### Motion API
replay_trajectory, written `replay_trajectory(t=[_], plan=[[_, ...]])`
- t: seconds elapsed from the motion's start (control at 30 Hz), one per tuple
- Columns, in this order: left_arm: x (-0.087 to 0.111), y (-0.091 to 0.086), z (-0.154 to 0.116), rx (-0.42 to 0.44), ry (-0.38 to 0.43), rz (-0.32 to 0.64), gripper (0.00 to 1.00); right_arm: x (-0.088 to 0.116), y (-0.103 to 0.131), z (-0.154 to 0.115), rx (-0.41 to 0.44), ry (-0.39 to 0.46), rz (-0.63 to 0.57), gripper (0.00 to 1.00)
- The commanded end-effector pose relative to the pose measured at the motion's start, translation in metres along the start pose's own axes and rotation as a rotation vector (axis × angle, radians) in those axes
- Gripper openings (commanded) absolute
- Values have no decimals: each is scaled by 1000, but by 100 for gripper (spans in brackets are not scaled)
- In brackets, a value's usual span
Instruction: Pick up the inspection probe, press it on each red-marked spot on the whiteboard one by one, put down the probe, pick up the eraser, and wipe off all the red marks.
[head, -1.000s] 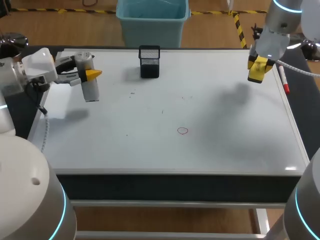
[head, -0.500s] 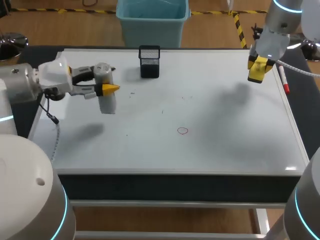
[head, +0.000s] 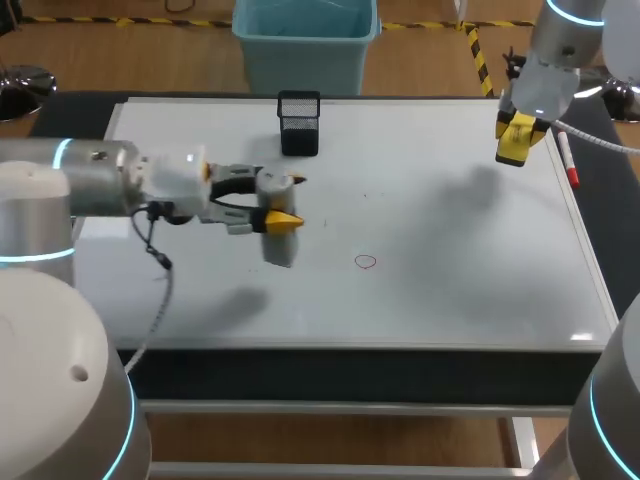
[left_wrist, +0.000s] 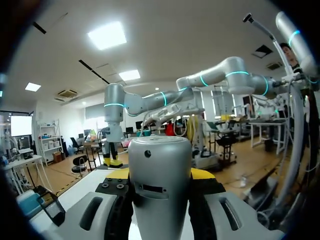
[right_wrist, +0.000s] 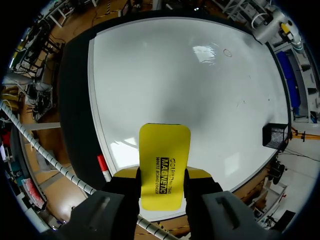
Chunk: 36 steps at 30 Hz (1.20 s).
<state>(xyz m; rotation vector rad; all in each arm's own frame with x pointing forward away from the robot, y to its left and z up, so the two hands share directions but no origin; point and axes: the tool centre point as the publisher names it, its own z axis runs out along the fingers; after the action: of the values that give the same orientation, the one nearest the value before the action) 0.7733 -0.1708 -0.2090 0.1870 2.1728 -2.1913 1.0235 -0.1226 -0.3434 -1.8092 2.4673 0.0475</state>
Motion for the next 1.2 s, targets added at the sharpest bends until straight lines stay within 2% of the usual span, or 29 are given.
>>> replay_trajectory(t=[0.03, 0.33, 0.5, 0.9, 1.2], plan=[[-8, 4, 38, -3, 14, -3, 0, 1, 0, -1, 1, 3, -3, 0], [-7, 15, 91, 6, 49, -15, 0, 1, 0, -1, 1, 3, -3, 0], [-9, 28, 112, -35, 53, -2, 0, 1, 0, -1, 1, 3, -3, 0], [-28, 48, 133, -4, 29, -21, 0, 1, 0, -1, 1, 3, -3, 0], [-42, 65, 136, -9, -19, -55, 0, 1, 0, -1, 1, 3, -3, 0]])
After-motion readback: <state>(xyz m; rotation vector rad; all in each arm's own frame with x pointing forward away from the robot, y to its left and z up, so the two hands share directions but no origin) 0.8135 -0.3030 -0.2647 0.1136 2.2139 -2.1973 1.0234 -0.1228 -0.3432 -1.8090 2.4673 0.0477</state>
